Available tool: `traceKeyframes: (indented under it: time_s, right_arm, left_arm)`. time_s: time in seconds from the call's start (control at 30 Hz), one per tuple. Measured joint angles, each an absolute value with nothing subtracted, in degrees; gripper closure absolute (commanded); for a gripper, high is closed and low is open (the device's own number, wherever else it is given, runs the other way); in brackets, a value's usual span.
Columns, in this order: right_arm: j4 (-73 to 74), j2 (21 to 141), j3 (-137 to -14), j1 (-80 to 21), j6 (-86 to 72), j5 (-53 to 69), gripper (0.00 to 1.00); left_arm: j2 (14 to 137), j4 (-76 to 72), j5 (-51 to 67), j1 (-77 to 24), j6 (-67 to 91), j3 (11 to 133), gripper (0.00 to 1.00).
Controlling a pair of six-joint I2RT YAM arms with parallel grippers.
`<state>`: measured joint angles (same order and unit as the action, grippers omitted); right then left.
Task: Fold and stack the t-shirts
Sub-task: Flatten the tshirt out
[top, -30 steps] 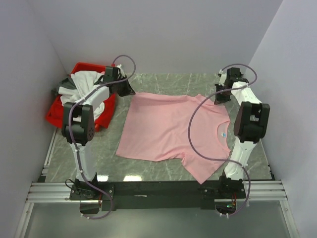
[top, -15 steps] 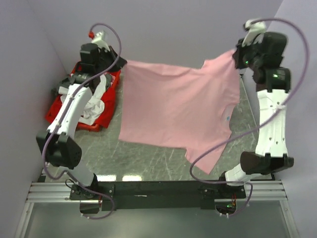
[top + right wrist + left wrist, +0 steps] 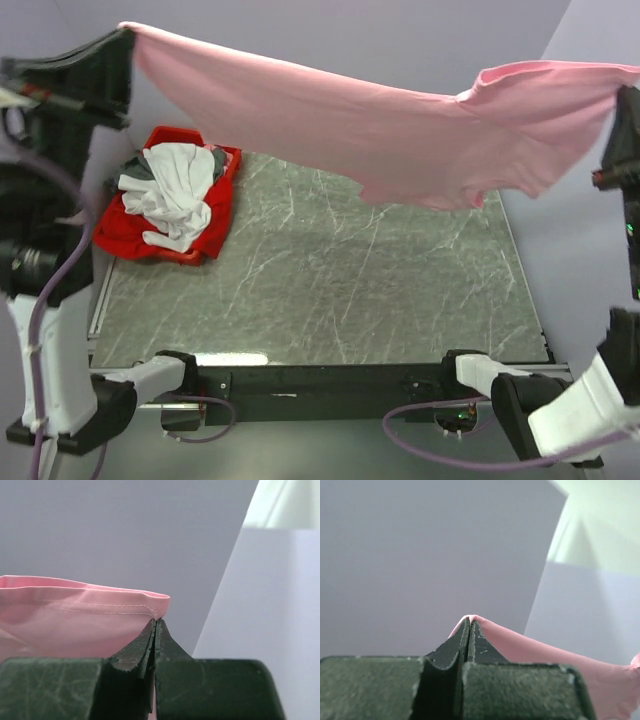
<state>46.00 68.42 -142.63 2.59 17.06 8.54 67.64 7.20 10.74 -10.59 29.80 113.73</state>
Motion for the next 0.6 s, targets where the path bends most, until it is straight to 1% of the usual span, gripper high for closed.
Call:
traceKeyframes:
  time_s: [0.1, 0.2, 0.37, 0.47, 0.6]
  right_arm:
    - [44.1, 66.0, -143.7, 2.6, 17.1, 7.9, 1.0]
    - [42.9, 65.2, -144.0, 2.6, 17.1, 7.0, 1.0]
    - [42.4, 65.7, -142.1, 2.6, 17.5, 5.5, 1.0]
    - [40.4, 65.6, -135.9, 2.6, 17.8, 5.1, 1.0]
    - [35.8, 65.4, -121.2, 2.8, 18.1, 5.7, 1.0]
  left_arm:
    - [63.6, 5.0, 10.6, -10.6, 30.8, 114.3, 0.99]
    - [62.0, 3.6, 10.6, -10.6, 31.2, 113.9, 0.99]
    - [62.0, 3.6, 10.2, -10.7, 31.2, 108.2, 0.99]
    - [62.7, 3.2, 10.2, -10.7, 31.2, 101.8, 1.0]
    - [63.5, 1.6, 9.3, -10.7, 31.2, 90.2, 1.0]
